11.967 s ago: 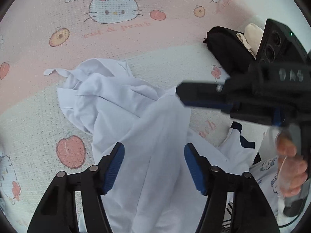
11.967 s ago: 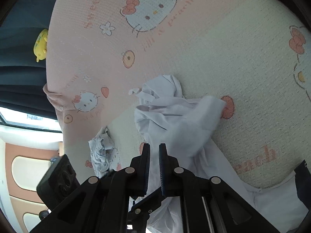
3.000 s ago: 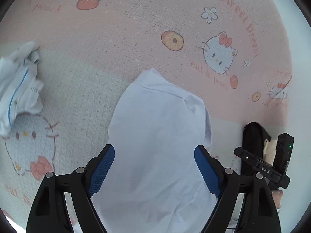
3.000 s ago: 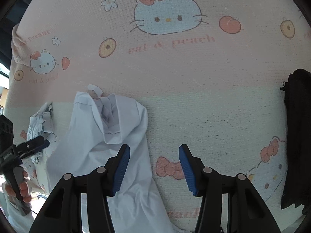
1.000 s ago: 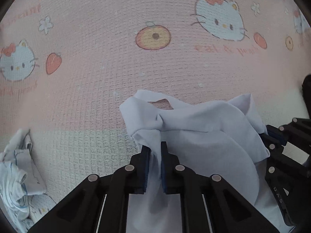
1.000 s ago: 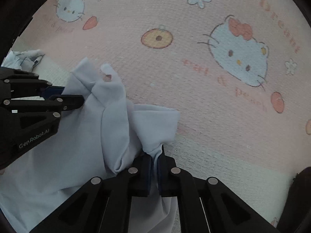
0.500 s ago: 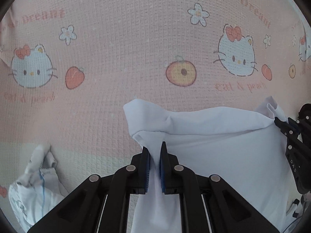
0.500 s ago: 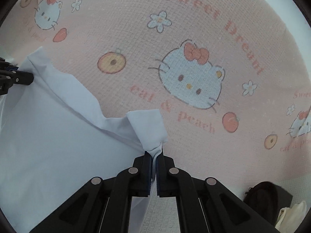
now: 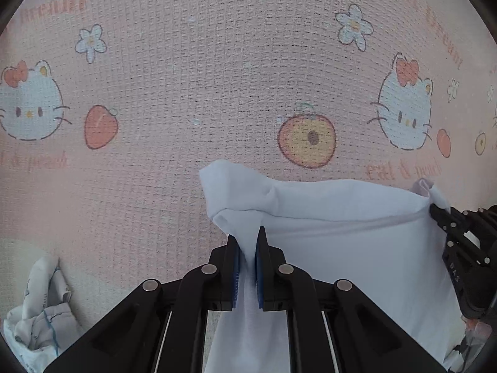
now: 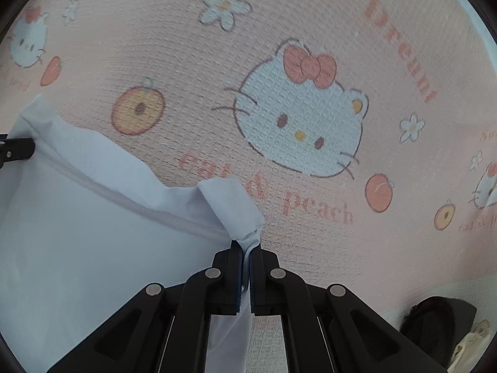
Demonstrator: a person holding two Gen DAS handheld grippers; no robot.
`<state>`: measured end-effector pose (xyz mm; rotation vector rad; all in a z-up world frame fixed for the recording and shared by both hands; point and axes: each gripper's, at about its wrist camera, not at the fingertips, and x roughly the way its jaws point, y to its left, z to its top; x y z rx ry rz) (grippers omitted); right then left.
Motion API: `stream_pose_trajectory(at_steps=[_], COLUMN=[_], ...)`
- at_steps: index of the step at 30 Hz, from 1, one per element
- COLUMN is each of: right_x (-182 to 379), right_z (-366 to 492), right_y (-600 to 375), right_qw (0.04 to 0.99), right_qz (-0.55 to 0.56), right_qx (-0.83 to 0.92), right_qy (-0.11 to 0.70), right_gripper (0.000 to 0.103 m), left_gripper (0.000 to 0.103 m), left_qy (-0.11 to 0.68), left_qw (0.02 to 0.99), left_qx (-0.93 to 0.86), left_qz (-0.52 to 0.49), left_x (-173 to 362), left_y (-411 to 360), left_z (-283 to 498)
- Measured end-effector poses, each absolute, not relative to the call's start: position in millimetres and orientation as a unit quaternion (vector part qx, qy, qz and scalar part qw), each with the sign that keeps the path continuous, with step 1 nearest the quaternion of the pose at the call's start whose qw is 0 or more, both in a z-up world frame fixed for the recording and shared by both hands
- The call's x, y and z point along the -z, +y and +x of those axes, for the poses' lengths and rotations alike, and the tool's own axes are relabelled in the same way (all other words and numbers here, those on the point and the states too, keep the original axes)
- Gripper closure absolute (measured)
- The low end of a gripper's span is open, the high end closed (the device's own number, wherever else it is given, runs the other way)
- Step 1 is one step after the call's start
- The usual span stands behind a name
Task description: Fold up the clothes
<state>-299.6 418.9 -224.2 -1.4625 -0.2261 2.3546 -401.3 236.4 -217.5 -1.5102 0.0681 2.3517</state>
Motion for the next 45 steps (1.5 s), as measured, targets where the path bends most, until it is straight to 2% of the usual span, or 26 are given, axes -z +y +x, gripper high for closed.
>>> stream_pose_trajectory(at_steps=[5, 12, 18, 22, 26, 32, 33, 34, 35, 36, 37, 40, 42, 45], right_x=[236, 237, 253, 257, 257, 250, 248, 245, 243, 242, 239, 225, 214, 198], right_z=[-308, -324, -346, -348, -341, -338, -335, -330, -325, -318, -310, -285, -271, -250], right_y=[433, 446, 451, 442, 438, 447, 451, 456, 462, 467, 472, 483, 489, 492], right_qw=[0.181, 0.165, 0.176, 0.17, 0.154, 0.152, 0.143, 0.136, 0.13, 0.128, 0.127, 0.126, 0.121, 0.112], right_qz=[-0.527, -0.524, -0.534, -0.535, -0.53, -0.54, -0.542, -0.545, -0.548, -0.551, -0.547, -0.535, -0.535, -0.533], right_qx=[-0.829, -0.835, -0.826, -0.823, -0.827, -0.826, -0.828, -0.827, -0.826, -0.823, -0.825, -0.831, -0.83, -0.832], right_qy=[-0.047, -0.028, -0.035, -0.084, -0.104, -0.045, -0.023, 0.002, 0.027, 0.049, 0.065, 0.089, 0.099, 0.103], right_gripper=[0.103, 0.103, 0.103, 0.103, 0.103, 0.099, 0.094, 0.074, 0.059, 0.034, 0.03, 0.03, 0.03, 0.03], left_gripper=[0.096, 0.095, 0.092, 0.091, 0.089, 0.078, 0.076, 0.075, 0.074, 0.074, 0.074, 0.069, 0.056, 0.053], left_qy=[0.045, 0.002, 0.005, 0.0, -0.06, -0.223, -0.255, -0.283, -0.31, -0.328, -0.344, -0.364, -0.352, -0.324], left_qw=[0.178, 0.153, 0.15, 0.153, 0.166, 0.182, 0.181, 0.18, 0.178, 0.175, 0.171, 0.156, 0.149, 0.157], left_qx=[-0.824, -0.815, -0.823, -0.822, -0.813, -0.754, -0.737, -0.719, -0.7, -0.686, -0.672, -0.653, -0.66, -0.671], left_qz=[-0.535, -0.559, -0.548, -0.548, -0.555, -0.59, -0.599, -0.609, -0.618, -0.626, -0.633, -0.645, -0.647, -0.648], left_x=[224, 245, 254, 254, 259, 272, 275, 279, 282, 285, 288, 289, 283, 272], left_y=[250, 241, 244, 244, 229, 190, 183, 177, 170, 165, 160, 147, 141, 136], left_z=[-417, -440, -446, -449, -453, -468, -470, -471, -472, -472, -472, -468, -465, -459])
